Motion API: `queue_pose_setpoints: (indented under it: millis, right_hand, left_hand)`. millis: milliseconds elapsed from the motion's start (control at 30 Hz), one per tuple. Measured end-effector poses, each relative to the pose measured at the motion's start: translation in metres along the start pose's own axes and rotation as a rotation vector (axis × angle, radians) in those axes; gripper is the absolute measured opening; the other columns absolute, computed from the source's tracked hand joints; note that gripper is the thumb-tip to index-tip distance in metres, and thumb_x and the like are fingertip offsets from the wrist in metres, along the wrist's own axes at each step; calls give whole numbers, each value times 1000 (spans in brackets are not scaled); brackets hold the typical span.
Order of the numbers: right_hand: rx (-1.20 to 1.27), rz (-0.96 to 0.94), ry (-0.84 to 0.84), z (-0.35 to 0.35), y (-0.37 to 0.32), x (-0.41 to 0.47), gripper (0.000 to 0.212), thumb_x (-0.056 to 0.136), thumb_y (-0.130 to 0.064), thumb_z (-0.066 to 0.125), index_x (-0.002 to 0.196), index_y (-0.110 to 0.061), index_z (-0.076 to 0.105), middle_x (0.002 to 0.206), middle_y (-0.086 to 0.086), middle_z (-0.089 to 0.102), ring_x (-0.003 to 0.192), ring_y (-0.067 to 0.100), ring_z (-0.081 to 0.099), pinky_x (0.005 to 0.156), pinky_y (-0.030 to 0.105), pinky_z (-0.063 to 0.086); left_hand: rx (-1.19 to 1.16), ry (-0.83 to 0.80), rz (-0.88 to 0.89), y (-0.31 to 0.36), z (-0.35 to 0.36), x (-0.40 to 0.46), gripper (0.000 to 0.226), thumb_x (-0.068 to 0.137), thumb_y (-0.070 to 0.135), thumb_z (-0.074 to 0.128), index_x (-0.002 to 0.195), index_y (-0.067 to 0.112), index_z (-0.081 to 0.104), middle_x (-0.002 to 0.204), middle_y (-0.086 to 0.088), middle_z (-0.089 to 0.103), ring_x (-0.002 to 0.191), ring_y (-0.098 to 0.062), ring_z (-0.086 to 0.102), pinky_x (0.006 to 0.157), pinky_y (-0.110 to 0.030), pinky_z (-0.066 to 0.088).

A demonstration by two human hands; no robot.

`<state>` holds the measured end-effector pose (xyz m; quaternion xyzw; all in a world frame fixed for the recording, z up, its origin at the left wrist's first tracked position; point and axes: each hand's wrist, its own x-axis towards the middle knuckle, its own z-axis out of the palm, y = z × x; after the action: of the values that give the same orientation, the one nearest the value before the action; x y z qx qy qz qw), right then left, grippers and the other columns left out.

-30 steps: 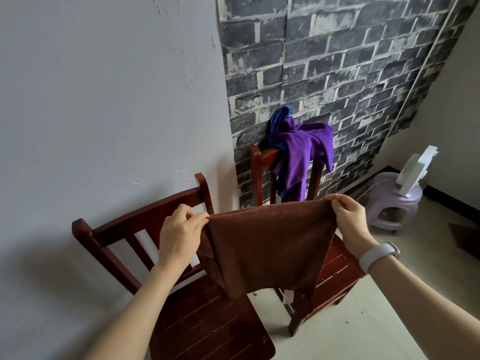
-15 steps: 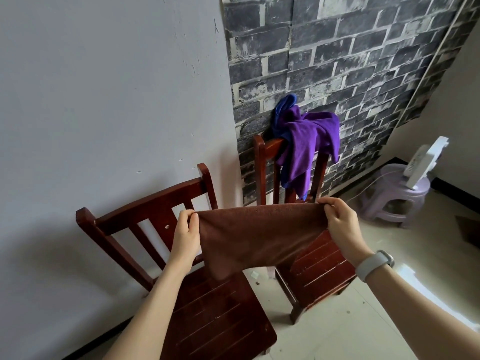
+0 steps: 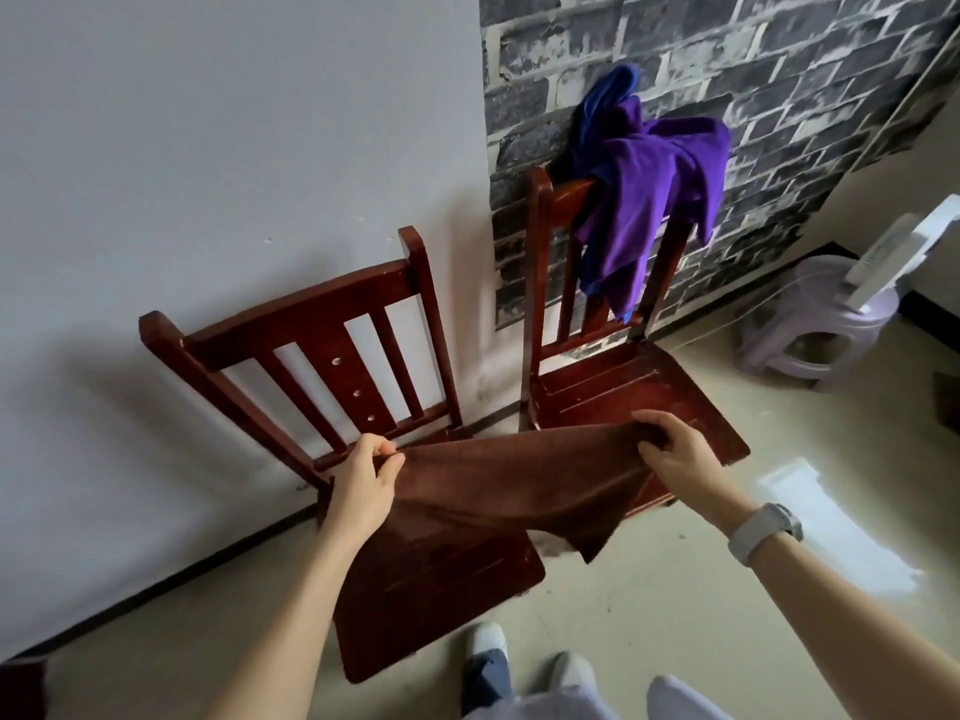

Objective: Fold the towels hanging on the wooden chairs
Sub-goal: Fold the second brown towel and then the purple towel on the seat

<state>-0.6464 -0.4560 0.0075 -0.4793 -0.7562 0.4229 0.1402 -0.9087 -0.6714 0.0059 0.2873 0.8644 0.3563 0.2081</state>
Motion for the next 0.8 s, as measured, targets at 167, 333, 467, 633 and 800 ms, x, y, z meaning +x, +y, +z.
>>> queue_pose_setpoints:
  millis: [167,333,467,633,800]
  right_hand:
    - [-312,10,-65,26,28,-16,30,85,1,54,114,-5,61,105,17,55,101,34,54,86,27,36]
    - [-332,-73,-34,43,38,-30,24,86,6,50,102,0,66,100,19,53,93,34,52,86,36,43]
    - [-399,-96,-73,48,43,-39,20,84,2,53,99,-1,66,98,16,54,93,35,53,82,39,45]
    - [-396,-260,-157,49,49,-59,28,74,-25,45,70,-2,61,81,9,60,71,28,55,61,34,45]
    - [-248,-224,-119,67,48,-50,13,79,-19,49,81,-10,57,60,-2,53,52,21,49,55,30,40]
  left_hand:
    - [-20,47,-9,-30,7,-30,20,83,5,61,93,22,62,88,9,59,86,-4,56,79,-10,36]
    - [89,4,-15,-56,19,-56,22,76,-4,67,93,10,73,90,7,56,91,-19,57,85,-22,40]
    - [249,-50,2,-75,28,-84,28,73,0,72,101,4,70,92,2,52,91,-28,56,86,-29,41]
    - [427,-4,9,-83,25,-121,13,77,14,72,86,5,70,86,-6,61,82,-29,56,71,-38,50]
    - [404,190,-12,-88,22,-133,29,86,30,50,80,4,62,81,-12,63,82,-31,56,68,-36,47]
